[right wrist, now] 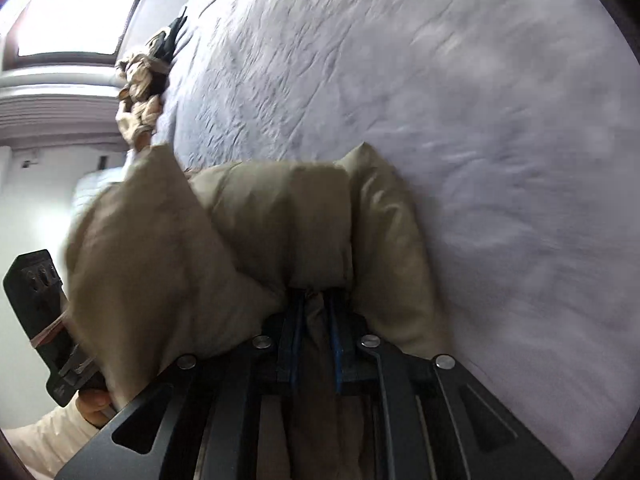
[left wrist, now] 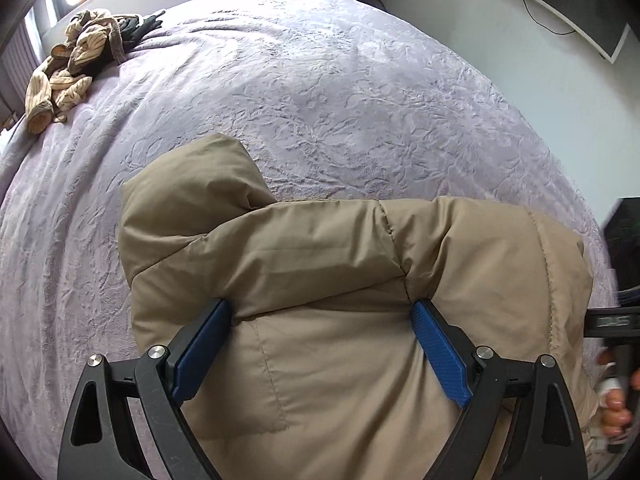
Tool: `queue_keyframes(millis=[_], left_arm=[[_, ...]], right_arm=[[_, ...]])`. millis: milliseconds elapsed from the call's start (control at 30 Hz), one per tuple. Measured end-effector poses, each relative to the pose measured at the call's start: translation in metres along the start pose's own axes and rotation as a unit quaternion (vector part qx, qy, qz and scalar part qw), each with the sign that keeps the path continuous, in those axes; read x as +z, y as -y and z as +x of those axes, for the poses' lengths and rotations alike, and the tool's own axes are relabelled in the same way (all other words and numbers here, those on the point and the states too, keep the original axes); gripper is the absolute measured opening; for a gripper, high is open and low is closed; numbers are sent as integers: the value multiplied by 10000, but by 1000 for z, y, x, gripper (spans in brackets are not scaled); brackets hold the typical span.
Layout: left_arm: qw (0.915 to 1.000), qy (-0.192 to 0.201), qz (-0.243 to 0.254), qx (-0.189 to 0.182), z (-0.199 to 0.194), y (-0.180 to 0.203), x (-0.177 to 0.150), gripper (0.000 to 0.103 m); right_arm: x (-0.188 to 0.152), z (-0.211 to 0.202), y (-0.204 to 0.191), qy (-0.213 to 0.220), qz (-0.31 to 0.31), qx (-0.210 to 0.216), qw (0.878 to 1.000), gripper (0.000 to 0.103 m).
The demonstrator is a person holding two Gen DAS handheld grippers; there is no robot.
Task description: Fold large clothes
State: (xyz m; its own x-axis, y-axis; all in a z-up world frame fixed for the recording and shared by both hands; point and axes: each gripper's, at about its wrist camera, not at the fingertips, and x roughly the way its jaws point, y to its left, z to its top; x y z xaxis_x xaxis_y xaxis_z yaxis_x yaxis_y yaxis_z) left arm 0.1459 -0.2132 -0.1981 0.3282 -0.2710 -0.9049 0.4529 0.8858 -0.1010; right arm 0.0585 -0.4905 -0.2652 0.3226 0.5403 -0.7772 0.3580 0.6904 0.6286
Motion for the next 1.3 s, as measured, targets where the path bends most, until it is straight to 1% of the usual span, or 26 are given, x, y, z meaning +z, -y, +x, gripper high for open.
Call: queue_keyframes(millis=[67,100,133,200,267,333,367,400,433,467,500,533,600,667,700,800,867,933,967,1033,1100,1300], left_arm=[[10000,-11,-15,-21,0,-2,0,91],[10000,-12,-22,-31,0,-2,0,91],[10000,-10,-19,-34,0,-1,-1,91],[10000,-7,-17,-16,0,1,-1,91],[10000,3,-13,1,0,0,-1,91],[10000,4,2,23,0,0,-1,92],[10000,0,8,31,0,0,-1,92],[10000,-6,11,38,-1,-1,0,92],[10000,-12,8,40,-1,-1,0,92],[10000,-24,3,35,-3,-2,0,92],[10000,-29,-5,15,-5,-3,0,92],[10000,-30,-19,1,-8,-4,0,92],[10000,-32,-63,-53,-16,-8,-2,92],[9998,-72,-141,-88,-24,-14,-6,91],[9997,-95,-204,-105,-29,-18,-9,91],[9989,-191,-402,-157,-44,-30,-20,91],[9980,-315,-519,-185,-51,-39,-29,92],[9969,-468,-621,-158,-57,-45,-39,92],[9963,-543,-657,-85,-60,-47,-44,92],[9955,-642,-687,66,-64,-47,-53,91],[9947,-713,-727,122,-68,-46,-60,91],[9926,-721,-959,173,-77,-36,-72,92]], right_arm=[[-7,-32,-3,219,7,-203,9996,31],[-9,-37,-5,312,4,-248,9992,53],[-13,-51,-7,470,3,-303,9984,62],[-20,-72,-13,699,-9,-233,9973,62],[-30,-90,-26,877,-82,-43,9961,62],[-38,-95,-44,927,-316,-22,9952,62],[-43,-92,-56,900,-529,-176,9944,62],[-48,-87,-65,839,-722,-477,9927,62],[-51,-77,-72,754,-938,-935,9883,62],[-55,-59,-79,638,-1223,-1661,9764,62],[-59,-50,-78,553,-1347,-2031,9683,62],[-60,-39,-76,475,-1400,-2227,9636,62],[-62,-29,-63,444,-1331,-2390,9608,63],[-60,-28,-51,461,-1050,-2262,9673,63],[-59,-28,-47,452,-980,-2235,9687,65],[-55,-24,-43,401,-997,-2274,9679,69],[-53,-24,-39,348,-881,-2189,9711,70],[-48,-19,-36,322,-796,-2137,9731,75],[-48,-19,-35,312,-806,-2136,9731,76],[-51,-22,-26,284,-714,-2029,9762,76],[-53,-25,-24,246,-650,-1928,9788,77],[-52,-32,-30,14,-881,-1932,9772,78]])
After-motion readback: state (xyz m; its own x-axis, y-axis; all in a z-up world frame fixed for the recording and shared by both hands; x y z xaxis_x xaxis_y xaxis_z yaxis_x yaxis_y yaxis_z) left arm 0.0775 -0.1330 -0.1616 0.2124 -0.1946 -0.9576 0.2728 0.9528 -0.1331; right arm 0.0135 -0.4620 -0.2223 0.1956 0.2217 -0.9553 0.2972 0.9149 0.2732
